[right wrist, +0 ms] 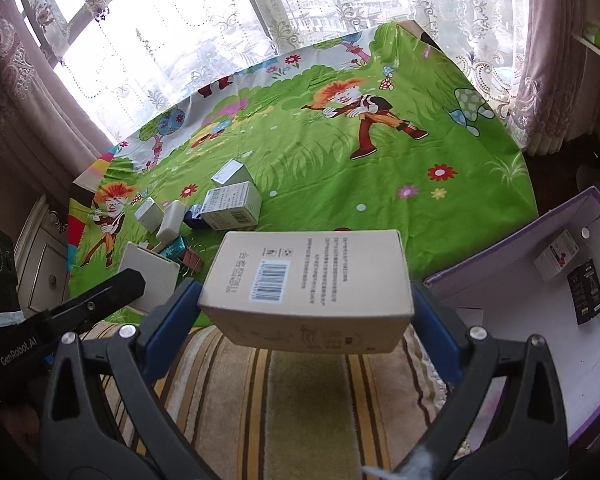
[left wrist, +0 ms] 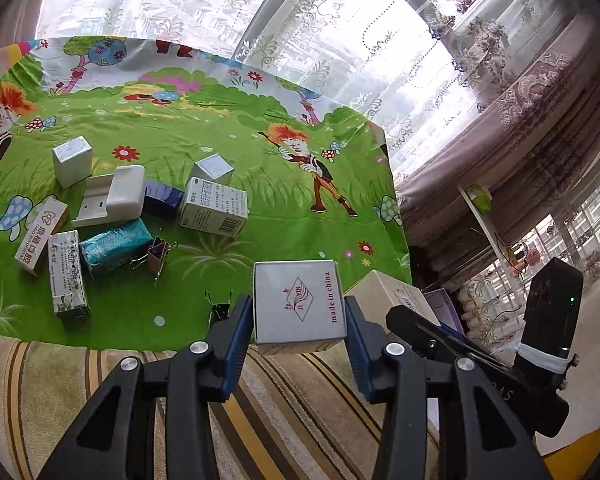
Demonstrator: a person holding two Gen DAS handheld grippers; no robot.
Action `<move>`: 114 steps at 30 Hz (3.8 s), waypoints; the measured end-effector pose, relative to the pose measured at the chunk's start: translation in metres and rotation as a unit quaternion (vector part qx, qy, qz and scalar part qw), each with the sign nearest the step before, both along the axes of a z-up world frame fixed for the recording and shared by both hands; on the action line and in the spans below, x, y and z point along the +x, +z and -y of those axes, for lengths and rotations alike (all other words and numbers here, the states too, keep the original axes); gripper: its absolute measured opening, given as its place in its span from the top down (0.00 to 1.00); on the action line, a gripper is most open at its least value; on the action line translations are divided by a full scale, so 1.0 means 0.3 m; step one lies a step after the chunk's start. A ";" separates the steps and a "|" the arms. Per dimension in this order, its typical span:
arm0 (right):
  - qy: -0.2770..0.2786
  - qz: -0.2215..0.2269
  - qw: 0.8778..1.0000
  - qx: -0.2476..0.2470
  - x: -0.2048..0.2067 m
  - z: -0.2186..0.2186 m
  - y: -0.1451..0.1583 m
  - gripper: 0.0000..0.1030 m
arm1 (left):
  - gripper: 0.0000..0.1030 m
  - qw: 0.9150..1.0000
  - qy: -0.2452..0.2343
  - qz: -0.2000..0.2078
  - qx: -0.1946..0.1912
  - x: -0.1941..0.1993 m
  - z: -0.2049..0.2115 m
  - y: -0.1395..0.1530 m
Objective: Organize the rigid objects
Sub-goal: 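Carry both boxes into the purple storage box and open both tools, then move both open tools back over the remaining items on the bed, then grasp the white blue-printed toothpaste box with the left tool while the right tool grasps the black binder clip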
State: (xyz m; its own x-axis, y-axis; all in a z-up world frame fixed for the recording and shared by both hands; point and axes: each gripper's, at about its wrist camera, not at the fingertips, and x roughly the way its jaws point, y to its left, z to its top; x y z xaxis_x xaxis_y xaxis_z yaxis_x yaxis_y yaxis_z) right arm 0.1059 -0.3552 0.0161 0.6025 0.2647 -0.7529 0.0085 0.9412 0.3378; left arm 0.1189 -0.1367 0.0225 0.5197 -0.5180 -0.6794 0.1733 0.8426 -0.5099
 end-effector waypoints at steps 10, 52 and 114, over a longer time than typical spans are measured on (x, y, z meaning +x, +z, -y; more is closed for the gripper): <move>-0.060 0.002 0.998 0.000 -0.128 0.238 -0.002 0.02 | 0.56 0.995 -0.090 -0.031 -0.033 -0.064 0.216 -0.014; -0.116 0.005 0.993 0.008 -0.222 0.372 0.016 0.02 | 0.43 0.980 -0.193 -0.015 -0.046 -0.146 0.362 0.014; 0.179 -0.151 0.965 -0.121 0.276 -0.512 -0.287 0.36 | 0.61 0.965 0.099 -0.159 0.186 0.239 -0.366 -0.318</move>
State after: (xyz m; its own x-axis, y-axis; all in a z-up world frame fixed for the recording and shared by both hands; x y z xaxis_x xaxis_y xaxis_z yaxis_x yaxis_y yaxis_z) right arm 0.1887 -0.2017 -0.0699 0.2485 0.2098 -0.9457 -0.2670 0.9533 0.1413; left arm 0.1907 -0.0271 -0.0728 0.3186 -0.1195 -0.9403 -0.1259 0.9779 -0.1670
